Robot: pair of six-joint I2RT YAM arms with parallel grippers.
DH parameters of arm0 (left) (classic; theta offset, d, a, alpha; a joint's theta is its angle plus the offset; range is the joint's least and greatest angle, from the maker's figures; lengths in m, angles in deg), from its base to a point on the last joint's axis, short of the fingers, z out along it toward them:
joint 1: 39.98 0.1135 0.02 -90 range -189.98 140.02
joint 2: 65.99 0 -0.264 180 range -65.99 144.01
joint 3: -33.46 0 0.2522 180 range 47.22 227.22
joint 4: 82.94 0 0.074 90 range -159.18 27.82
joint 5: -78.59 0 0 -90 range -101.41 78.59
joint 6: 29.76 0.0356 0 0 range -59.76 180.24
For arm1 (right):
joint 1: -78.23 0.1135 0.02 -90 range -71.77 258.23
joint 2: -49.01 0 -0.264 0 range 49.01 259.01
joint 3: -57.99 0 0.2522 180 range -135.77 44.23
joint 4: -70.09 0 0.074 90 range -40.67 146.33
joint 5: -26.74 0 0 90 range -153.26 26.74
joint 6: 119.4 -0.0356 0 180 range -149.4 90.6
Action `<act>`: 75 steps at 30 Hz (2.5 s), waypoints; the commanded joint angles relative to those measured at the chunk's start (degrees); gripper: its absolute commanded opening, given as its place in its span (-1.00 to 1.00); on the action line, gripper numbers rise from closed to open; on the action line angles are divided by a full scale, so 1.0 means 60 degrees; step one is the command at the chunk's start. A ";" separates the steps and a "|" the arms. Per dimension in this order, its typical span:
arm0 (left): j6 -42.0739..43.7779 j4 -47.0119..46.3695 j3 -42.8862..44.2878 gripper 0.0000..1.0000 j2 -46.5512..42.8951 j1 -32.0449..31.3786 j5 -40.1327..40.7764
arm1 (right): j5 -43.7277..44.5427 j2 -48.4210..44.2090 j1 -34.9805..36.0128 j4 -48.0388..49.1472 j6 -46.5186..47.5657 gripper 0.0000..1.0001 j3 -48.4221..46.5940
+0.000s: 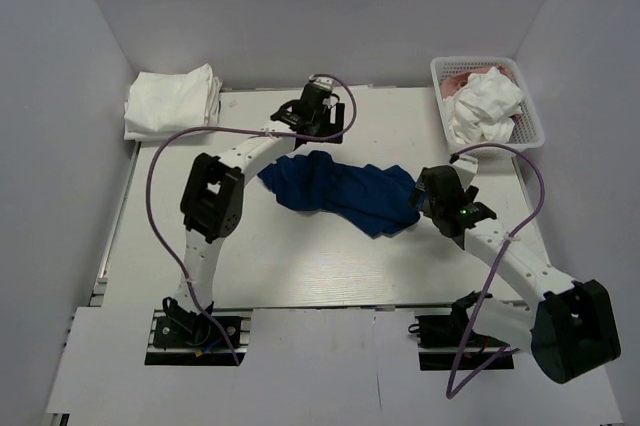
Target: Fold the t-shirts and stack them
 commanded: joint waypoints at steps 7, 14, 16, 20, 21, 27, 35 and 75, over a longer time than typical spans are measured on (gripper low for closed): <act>0.0191 0.1104 -0.0254 0.51 0.0352 0.0006 0.0135 | -0.0280 0.2131 -0.1128 0.0863 -0.0186 0.81 -0.1109; 0.0191 0.0370 -0.1339 -1.00 -0.0395 0.0006 -0.0524 | -0.1746 0.4255 -0.1584 0.1583 -0.0201 0.81 -0.2048; 0.0191 0.0108 -0.1646 -1.00 -0.0863 0.0006 -0.0348 | -0.2039 0.4707 -0.1657 0.1568 -0.0216 0.81 -0.2209; 0.0279 -0.1106 -0.3150 -1.00 -0.2327 0.0006 -0.0274 | -0.2551 0.5222 -0.1832 0.1977 -0.0245 0.76 -0.2166; 0.0279 -0.1399 -0.3446 -1.00 -0.2634 0.0006 -0.0391 | -0.2727 0.5354 -0.1862 0.2095 -0.0216 0.46 -0.2165; 0.0279 -0.2470 -0.4839 -1.00 -0.4697 0.0006 -0.0480 | -0.3974 0.5035 -0.1935 0.2770 0.0062 -1.00 -0.2034; 0.0880 -0.3496 -0.6172 -1.00 -0.7746 0.0006 0.0486 | -0.2774 0.1532 -0.1862 0.3574 0.1029 -1.00 -0.1990; 0.0411 -0.4067 -0.7990 -1.00 -0.7882 0.0562 0.3446 | -0.1864 0.2542 -0.2302 0.2741 0.2362 -1.00 -0.4334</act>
